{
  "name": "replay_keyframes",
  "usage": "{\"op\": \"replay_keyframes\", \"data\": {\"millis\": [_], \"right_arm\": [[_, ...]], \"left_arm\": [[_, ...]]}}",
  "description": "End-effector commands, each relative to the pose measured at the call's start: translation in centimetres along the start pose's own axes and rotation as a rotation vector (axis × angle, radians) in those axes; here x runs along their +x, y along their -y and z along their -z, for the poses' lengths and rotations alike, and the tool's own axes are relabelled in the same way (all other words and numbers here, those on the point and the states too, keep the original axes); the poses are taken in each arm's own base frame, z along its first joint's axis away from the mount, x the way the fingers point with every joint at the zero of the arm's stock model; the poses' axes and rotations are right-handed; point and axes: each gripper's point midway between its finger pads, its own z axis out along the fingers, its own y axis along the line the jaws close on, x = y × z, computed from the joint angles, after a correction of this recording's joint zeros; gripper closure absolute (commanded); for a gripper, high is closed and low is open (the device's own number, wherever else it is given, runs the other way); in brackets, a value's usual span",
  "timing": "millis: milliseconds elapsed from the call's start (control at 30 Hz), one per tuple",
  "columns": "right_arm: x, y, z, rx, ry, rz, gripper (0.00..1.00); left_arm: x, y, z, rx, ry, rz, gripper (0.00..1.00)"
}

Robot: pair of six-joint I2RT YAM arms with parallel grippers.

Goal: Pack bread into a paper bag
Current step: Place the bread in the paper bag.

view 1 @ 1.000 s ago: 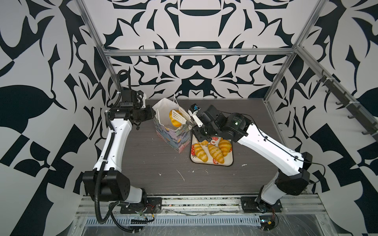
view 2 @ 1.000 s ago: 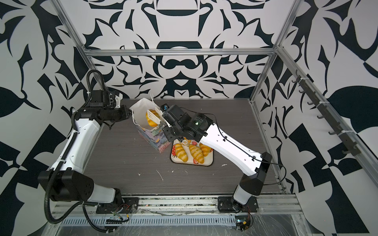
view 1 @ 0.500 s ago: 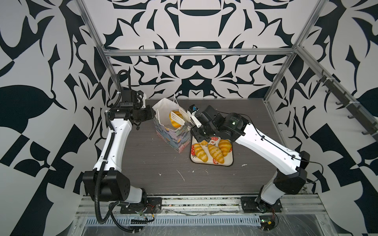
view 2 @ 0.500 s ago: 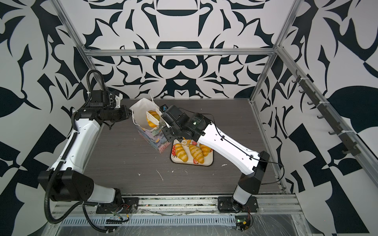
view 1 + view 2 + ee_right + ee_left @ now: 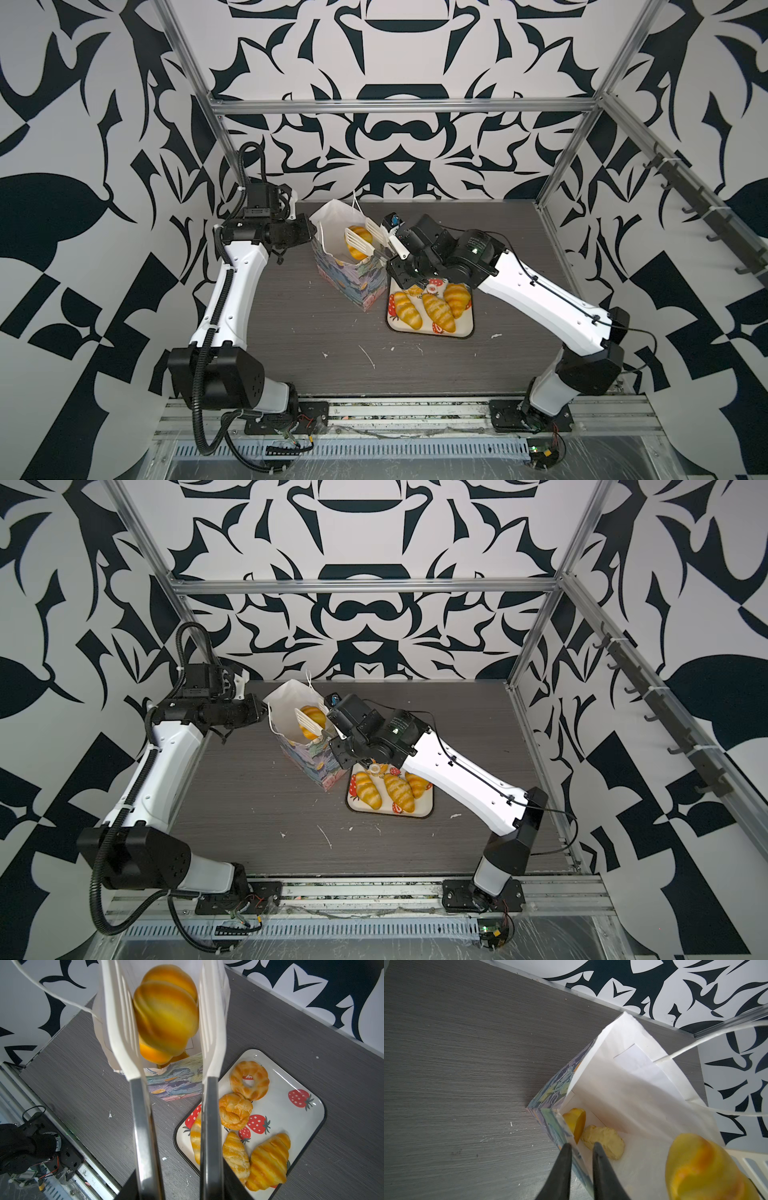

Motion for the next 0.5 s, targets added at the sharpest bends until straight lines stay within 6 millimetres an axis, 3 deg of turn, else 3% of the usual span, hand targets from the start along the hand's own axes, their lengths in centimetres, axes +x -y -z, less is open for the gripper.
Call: {"op": "replay_keyframes", "data": {"millis": [0,400,467], "right_arm": [[-2.94,-0.18,2.45,-0.011,0.124,-0.007,0.52],[-3.22,-0.14,3.04,-0.013,0.131,0.002,0.50],[-3.46,0.58,3.42,0.026,0.147,0.001,0.51]], "left_arm": [[1.21,-0.23,-0.16,-0.005,-0.036,0.004,0.77],[0.97,-0.05,-0.04,-0.001,-0.033,0.004,0.78],[0.98,-0.03,-0.13,0.000,-0.035,0.004,0.78]]}}
